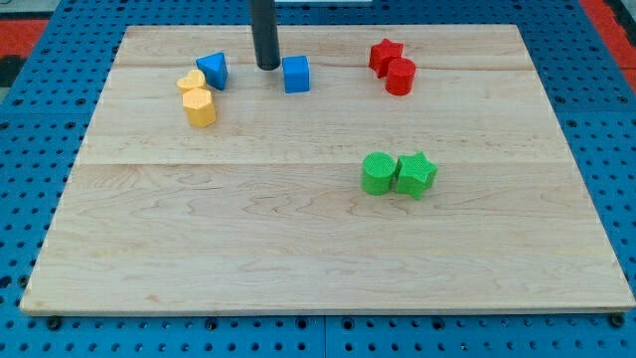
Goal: Push the blue cube towards the bottom
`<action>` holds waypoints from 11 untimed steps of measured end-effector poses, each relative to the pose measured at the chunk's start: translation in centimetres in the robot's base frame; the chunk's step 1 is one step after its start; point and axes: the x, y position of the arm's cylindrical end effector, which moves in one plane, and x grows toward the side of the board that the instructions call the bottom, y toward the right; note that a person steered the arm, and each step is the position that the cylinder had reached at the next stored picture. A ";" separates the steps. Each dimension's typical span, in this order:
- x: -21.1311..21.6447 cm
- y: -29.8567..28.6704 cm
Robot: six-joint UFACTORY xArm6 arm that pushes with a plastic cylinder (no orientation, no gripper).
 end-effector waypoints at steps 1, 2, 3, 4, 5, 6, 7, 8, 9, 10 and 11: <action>-1.5 3.2; -2.1 6.3; 4.6 4.9; 6.3 3.1; 8.2 3.7; 8.1 3.1; 6.5 2.8; 9.4 0.4; 11.9 2.2; 12.4 1.0; 12.5 1.4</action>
